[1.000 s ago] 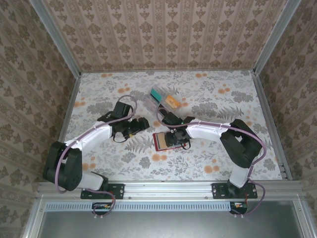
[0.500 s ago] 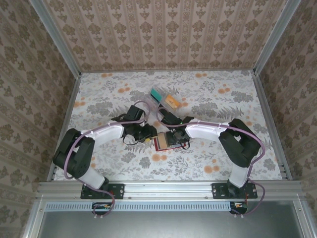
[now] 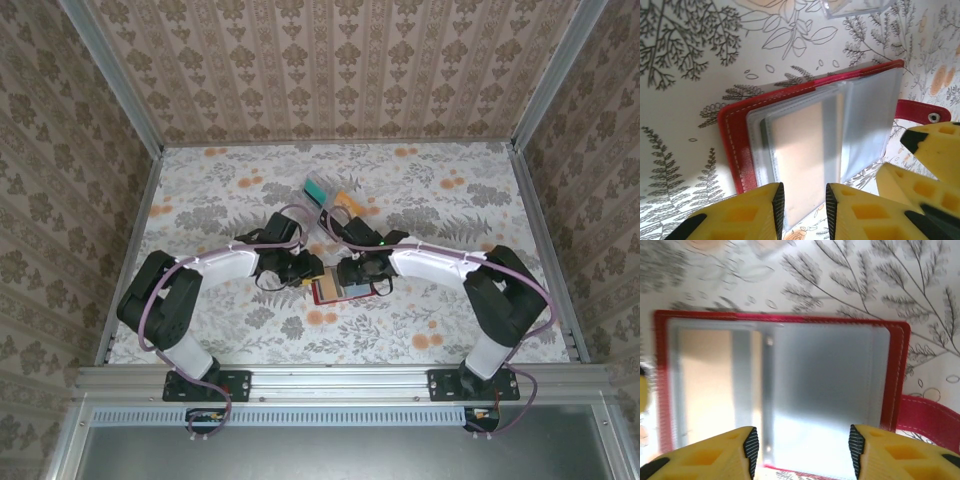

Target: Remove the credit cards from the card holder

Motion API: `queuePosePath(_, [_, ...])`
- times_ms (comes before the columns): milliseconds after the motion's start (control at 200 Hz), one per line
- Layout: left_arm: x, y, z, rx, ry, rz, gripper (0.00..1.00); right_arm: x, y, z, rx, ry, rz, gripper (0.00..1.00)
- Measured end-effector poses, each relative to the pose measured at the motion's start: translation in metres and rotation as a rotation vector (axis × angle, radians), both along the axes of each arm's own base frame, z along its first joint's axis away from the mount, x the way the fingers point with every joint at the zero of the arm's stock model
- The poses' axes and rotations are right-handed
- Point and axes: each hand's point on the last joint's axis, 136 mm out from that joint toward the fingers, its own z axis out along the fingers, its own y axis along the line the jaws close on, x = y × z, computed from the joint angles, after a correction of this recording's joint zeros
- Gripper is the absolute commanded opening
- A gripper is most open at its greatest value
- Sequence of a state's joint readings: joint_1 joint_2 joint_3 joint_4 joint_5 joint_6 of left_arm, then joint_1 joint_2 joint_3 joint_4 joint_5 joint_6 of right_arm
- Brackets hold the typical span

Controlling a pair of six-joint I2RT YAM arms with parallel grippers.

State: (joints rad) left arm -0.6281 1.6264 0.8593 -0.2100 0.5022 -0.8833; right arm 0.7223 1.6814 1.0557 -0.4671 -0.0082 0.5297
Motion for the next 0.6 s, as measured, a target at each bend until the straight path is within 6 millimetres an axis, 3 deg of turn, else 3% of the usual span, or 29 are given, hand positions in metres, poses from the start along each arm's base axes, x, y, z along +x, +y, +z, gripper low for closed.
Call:
queuePosePath(105, [0.0, 0.0, -0.001, 0.001, 0.0, 0.0, 0.31, -0.002, 0.008, 0.001, 0.025, 0.015, 0.027, 0.59])
queuePosePath(265, [0.0, 0.0, -0.004, 0.007, 0.011, 0.002, 0.31, -0.007, 0.011, -0.021, -0.003, 0.071, 0.037, 0.59])
queuePosePath(345, [0.0, 0.0, -0.005, 0.006, 0.012, 0.003, 0.31, -0.008, 0.008, -0.03, -0.025, 0.091, 0.035, 0.55])
queuePosePath(600, [-0.001, -0.003, -0.009, -0.003, 0.03, -0.004, 0.31, -0.004, 0.005, -0.032, -0.063, 0.098, 0.02, 0.45])
